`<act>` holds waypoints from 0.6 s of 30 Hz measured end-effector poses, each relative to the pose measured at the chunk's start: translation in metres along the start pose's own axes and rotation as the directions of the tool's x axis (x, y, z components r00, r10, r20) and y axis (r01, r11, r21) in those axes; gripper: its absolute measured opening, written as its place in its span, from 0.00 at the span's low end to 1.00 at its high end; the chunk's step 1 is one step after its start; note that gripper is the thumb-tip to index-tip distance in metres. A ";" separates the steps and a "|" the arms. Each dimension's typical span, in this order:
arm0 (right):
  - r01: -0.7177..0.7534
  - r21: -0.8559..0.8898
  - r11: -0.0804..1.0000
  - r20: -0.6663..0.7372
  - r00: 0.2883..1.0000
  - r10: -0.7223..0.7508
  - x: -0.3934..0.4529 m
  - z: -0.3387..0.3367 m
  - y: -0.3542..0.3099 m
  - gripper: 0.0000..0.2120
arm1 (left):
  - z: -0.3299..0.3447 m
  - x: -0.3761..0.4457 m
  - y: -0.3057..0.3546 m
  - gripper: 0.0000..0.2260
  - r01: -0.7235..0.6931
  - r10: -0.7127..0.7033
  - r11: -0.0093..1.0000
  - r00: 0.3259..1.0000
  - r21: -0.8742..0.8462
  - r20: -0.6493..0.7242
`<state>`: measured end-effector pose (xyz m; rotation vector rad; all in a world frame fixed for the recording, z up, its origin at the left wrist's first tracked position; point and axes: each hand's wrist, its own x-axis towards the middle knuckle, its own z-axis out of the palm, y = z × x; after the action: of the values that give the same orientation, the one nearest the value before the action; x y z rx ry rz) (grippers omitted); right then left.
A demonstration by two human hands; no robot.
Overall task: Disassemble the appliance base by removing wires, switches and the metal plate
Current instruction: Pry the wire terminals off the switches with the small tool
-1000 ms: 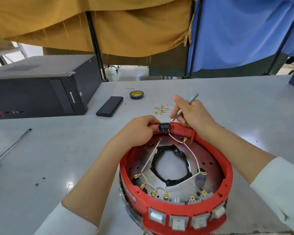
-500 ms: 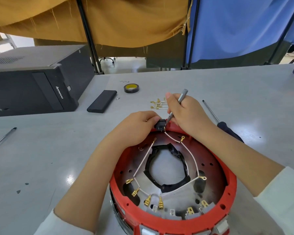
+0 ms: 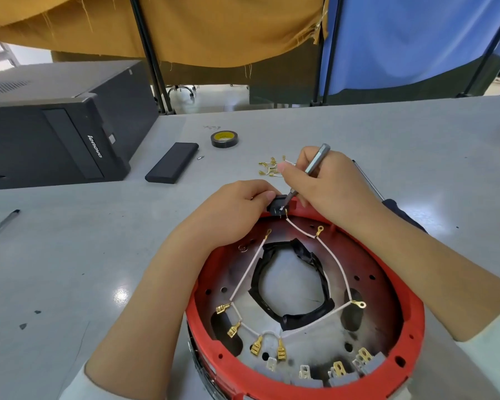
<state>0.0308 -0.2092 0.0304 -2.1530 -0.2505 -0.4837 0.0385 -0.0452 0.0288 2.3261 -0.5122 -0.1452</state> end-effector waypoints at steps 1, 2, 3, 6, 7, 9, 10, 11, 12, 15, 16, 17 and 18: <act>-0.001 0.015 1.000 -0.005 1.000 0.001 0.000 -0.001 0.000 0.17 | 0.000 0.000 0.000 0.11 0.001 -0.001 1.000 1.000 -0.002 0.002; -0.005 0.036 0.999 -0.011 1.000 0.006 0.000 -0.001 0.000 0.17 | 0.000 0.000 0.000 0.11 0.001 -0.001 1.000 1.000 -0.002 0.003; -0.010 0.058 0.998 -0.017 1.000 0.011 0.000 -0.001 0.001 0.17 | 0.000 0.000 0.001 0.11 0.003 -0.003 1.000 1.000 0.001 0.004; 0.034 0.061 0.998 -0.044 0.999 -0.031 -0.003 -0.001 0.001 0.20 | 0.000 -0.001 0.002 0.11 0.001 -0.001 1.000 1.000 0.001 0.008; 0.064 0.035 0.997 -0.051 0.997 -0.062 -0.005 -0.001 0.000 0.20 | 0.000 -0.001 0.002 0.11 -0.001 0.001 1.000 1.000 -0.004 0.010; 0.109 -0.012 0.994 -0.039 0.993 -0.110 -0.007 0.001 -0.002 0.21 | 0.000 -0.001 0.002 0.11 -0.004 0.004 1.000 1.000 -0.009 0.011; 0.121 -0.027 0.992 -0.027 0.992 -0.122 -0.007 0.002 -0.002 0.21 | 0.000 -0.001 0.002 0.11 -0.007 0.007 1.000 1.000 -0.009 0.010; 0.127 -0.039 0.991 -0.016 0.992 -0.128 -0.007 0.002 -0.002 0.20 | 0.000 -0.001 0.002 0.11 -0.009 0.009 1.000 1.000 -0.007 0.010; 0.130 -0.053 0.990 -0.008 0.991 -0.130 -0.007 0.003 -0.002 0.20 | 0.000 -0.001 0.002 0.11 -0.010 0.010 1.000 1.000 -0.004 0.010; 0.137 -0.071 0.988 -0.007 0.990 -0.138 -0.006 0.003 -0.002 0.20 | -0.001 -0.001 0.002 0.11 -0.009 0.009 1.000 1.000 0.000 0.010; 0.146 -0.076 0.986 -0.006 0.989 -0.147 -0.006 0.003 -0.002 0.20 | -0.001 -0.001 0.002 0.11 -0.007 0.007 1.000 1.000 0.000 0.010; 0.164 -0.089 0.982 -0.003 0.986 -0.165 -0.007 0.003 -0.003 0.19 | -0.001 -0.001 0.002 0.11 -0.005 0.005 1.000 1.000 0.002 0.009; 0.191 -0.113 0.975 0.004 0.981 -0.192 -0.008 0.003 -0.003 0.19 | 0.000 -0.002 0.002 0.11 -0.004 0.004 1.000 1.000 0.003 0.007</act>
<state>0.0236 -0.2045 0.0276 -2.2478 -0.4394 -0.6293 0.0366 -0.0455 0.0303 2.3285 -0.5207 -0.1513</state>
